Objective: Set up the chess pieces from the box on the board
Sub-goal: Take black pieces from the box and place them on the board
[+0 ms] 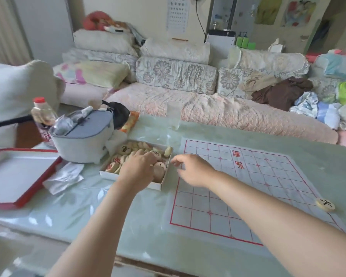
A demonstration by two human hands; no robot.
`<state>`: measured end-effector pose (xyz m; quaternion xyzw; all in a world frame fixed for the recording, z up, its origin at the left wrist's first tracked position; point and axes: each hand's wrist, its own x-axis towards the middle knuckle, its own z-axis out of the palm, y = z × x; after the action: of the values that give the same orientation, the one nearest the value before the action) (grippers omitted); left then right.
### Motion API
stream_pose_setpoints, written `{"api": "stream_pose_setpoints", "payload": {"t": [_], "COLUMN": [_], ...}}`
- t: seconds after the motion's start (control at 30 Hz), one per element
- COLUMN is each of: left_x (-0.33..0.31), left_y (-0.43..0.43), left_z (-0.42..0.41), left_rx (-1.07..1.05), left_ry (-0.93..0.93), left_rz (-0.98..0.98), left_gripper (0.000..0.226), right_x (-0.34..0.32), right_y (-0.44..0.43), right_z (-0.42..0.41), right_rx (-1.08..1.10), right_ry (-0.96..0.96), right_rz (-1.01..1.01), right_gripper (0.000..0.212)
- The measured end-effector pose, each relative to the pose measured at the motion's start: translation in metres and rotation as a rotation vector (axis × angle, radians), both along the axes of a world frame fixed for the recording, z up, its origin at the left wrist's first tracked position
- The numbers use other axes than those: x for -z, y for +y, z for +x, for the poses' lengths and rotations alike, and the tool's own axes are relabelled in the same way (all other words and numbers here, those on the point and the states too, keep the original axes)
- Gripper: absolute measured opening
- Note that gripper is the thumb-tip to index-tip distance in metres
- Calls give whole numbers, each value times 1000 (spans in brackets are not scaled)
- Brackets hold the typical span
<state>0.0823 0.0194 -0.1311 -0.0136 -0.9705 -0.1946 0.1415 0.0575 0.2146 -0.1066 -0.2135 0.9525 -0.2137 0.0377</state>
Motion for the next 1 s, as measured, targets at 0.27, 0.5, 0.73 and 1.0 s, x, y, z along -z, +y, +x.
{"api": "stream_pose_setpoints", "payload": {"t": [0.27,0.5,0.73,1.0], "left_x": [8,10,-1,-10], "left_y": [-16,-26,-26,-30], "left_z": [-11,-22,-24,-26], "left_rx": [101,50,57,-68], "left_ry": [-87,-168,9,65], "left_rz": [-92,80,206,434], "left_gripper": [35,30,42,40], "right_x": [16,21,3,-5], "right_y": [-61,-62,-64,-68], "right_z": [-44,-68,-67,-69], "right_rx": [-100,-63,33,73], "right_ry": [30,-44,-204,-232], "right_rz": [307,127,-369,-471], "right_gripper": [40,30,18,24]}}
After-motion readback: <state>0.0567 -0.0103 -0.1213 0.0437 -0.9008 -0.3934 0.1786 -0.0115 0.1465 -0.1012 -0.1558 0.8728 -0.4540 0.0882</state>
